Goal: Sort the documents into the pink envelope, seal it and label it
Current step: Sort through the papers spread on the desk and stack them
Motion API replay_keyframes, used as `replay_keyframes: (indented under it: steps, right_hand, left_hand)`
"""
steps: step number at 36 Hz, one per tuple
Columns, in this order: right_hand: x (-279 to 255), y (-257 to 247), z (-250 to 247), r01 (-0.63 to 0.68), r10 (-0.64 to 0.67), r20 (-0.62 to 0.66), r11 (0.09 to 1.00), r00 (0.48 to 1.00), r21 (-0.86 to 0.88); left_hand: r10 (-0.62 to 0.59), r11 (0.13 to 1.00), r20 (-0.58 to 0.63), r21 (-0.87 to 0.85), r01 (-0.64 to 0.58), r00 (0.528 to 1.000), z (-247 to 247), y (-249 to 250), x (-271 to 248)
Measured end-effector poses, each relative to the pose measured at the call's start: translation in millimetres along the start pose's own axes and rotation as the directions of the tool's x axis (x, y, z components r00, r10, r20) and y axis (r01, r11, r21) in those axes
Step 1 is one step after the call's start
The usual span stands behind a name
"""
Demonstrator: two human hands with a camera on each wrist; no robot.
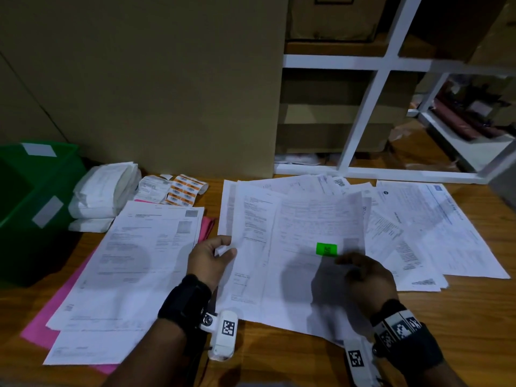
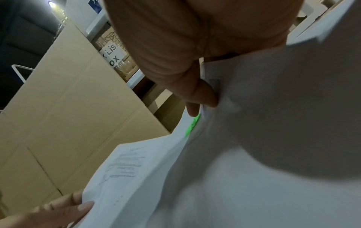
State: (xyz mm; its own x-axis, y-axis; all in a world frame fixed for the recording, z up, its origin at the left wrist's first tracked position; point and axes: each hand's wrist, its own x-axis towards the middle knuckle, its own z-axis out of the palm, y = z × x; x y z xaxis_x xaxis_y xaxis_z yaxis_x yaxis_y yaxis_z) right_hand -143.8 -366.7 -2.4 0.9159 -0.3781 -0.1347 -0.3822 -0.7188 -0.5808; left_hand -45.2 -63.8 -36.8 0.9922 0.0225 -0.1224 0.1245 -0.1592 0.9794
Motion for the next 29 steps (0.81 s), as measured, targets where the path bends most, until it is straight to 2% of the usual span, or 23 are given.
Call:
replay_keyframes:
  steps: [4, 8, 10, 15, 20, 23, 29]
  right_hand:
    - [-0.5, 2.4, 5.8, -0.023, 0.023, 0.017, 1.000, 1.000, -0.015]
    - [1.4, 7.3, 11.5, -0.026, 0.028, 0.043, 0.999, 0.999, -0.029]
    - [2.7, 9.1, 12.8, -0.020, 0.021, 0.030, 0.999, 0.999, -0.032]
    - [3.6, 10.5, 14.1, -0.006, 0.008, 0.020, 0.998, 1.000, -0.055]
    - [3.0, 10.3, 14.8, 0.015, -0.013, 0.040, 0.998, 0.999, -0.056]
    - [-0.7, 4.7, 13.9, 0.062, -0.058, 0.063, 0.996, 0.996, -0.066]
    - [-3.0, -13.1, 16.1, 0.183, -0.183, 0.143, 0.983, 0.973, 0.016]
  left_hand:
    - [0.087, 0.996, 0.091, 0.024, -0.090, 0.992, 1.1, 13.4, -10.3]
    - [0.229, 0.947, 0.234, 0.171, -0.272, 0.945, 2.3, 17.7, -14.0]
    - [0.258, 0.913, 0.275, 0.246, -0.327, 0.926, 4.3, 18.9, -15.4]
    - [0.314, 0.859, 0.330, 0.300, -0.414, 0.890, 10.5, 26.4, -23.8]
    - [0.277, 0.887, 0.310, 0.282, -0.366, 0.910, 8.9, 27.1, -21.2]
    - [0.239, 0.875, 0.308, 0.343, -0.342, 0.921, 6.1, 23.3, -14.8]
    - [0.187, 0.947, 0.370, 0.177, -0.267, 0.910, 1.1, 20.7, -11.7]
